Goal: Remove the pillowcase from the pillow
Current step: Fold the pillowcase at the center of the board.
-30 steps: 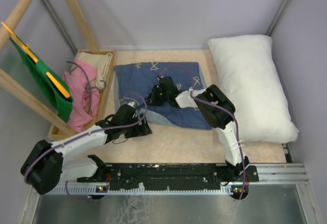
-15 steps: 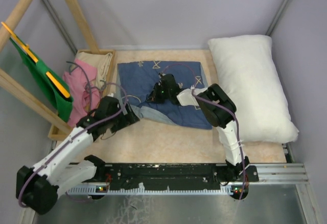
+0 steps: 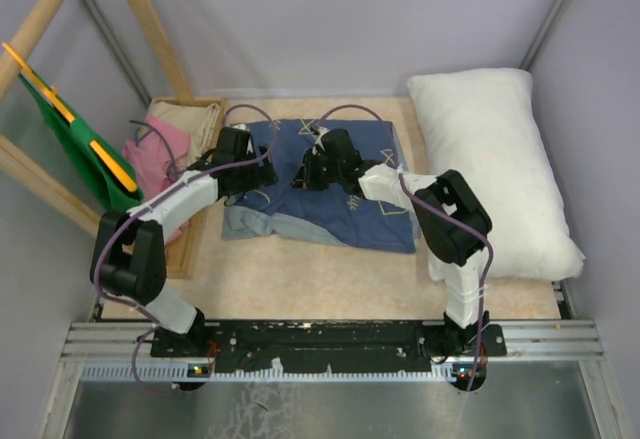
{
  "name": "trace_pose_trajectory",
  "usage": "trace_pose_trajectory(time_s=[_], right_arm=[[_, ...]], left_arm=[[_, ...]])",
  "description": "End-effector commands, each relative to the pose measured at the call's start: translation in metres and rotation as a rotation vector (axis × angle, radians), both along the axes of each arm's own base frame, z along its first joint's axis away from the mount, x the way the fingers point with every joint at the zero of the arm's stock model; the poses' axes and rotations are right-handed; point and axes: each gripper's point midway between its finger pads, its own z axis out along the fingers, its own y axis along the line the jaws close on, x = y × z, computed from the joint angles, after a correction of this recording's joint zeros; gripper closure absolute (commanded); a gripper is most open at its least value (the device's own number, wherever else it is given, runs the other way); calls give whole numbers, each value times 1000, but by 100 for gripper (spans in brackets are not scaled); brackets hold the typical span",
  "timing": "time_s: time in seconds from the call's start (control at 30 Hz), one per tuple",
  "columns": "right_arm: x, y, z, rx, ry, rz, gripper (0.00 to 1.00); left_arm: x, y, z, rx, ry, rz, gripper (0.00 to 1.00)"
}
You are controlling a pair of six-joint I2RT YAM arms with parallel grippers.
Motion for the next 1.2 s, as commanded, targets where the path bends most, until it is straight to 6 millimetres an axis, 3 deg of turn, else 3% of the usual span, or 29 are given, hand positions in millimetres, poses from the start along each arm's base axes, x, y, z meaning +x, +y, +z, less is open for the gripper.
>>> trace_pose_trajectory(time_s=[0.0,0.1,0.23,0.43,0.63,0.73,0.9,1.17], right_arm=[[0,-17,17,11,-47,-24,100],[-7,-25,3,-2,-12,-27,100],[-16,-32,-12,-17,10,-29,100],[-27,-39,-33,-27,52,-39,100],[-32,-48,-35,-43,51,-39,100],[-36,-55,-29,-71,25,-25,100],[-44,-70,-11,-103,-29,-20,99],[-55,-85,-10,-106,-17,-27,97]], left_arm=[[-11,14,-39,96,57,-4,11],[-28,16,-57,88,103,-3,11],[-58,26,-67,109,149,5,11],[-105,45,-65,144,217,9,11],[-153,54,-80,102,314,53,11],[-156,55,-78,86,310,83,11],[-140,52,-65,84,256,86,10],[-117,54,-56,113,226,123,9]])
